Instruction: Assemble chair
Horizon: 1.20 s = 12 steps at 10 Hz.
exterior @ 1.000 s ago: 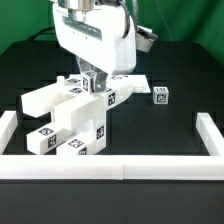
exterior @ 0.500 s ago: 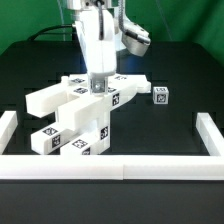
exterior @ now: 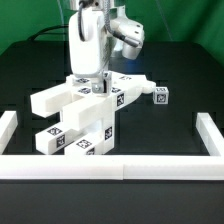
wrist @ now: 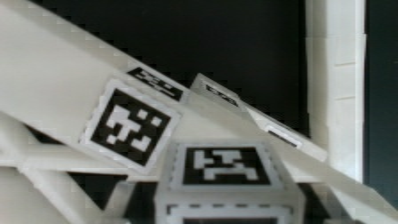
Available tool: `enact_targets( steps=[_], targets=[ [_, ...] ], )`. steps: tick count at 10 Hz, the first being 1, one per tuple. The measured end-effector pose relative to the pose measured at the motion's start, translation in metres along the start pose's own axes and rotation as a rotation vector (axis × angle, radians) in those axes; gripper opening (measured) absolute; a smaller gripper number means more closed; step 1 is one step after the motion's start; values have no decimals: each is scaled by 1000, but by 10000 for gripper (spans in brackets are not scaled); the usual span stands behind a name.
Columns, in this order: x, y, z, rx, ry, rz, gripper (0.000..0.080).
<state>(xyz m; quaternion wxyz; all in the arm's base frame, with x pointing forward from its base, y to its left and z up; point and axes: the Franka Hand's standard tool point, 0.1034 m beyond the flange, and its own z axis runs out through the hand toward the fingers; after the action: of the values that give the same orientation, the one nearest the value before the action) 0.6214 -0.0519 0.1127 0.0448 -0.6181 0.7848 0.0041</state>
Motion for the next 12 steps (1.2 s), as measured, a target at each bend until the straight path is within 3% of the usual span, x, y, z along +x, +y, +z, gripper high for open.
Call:
enact_targets(
  steps=[5, 7, 8, 9, 12],
  targets=[
    [-7, 1, 1, -1, -27, 210, 271],
    [-7, 1, 1, -1, -27, 159, 509],
    [-6, 1, 1, -2, -27, 112, 509],
    [-5, 1, 1, -5, -26, 12, 618],
    [-6, 0, -1, -6, -30, -280, 648]
  ],
)
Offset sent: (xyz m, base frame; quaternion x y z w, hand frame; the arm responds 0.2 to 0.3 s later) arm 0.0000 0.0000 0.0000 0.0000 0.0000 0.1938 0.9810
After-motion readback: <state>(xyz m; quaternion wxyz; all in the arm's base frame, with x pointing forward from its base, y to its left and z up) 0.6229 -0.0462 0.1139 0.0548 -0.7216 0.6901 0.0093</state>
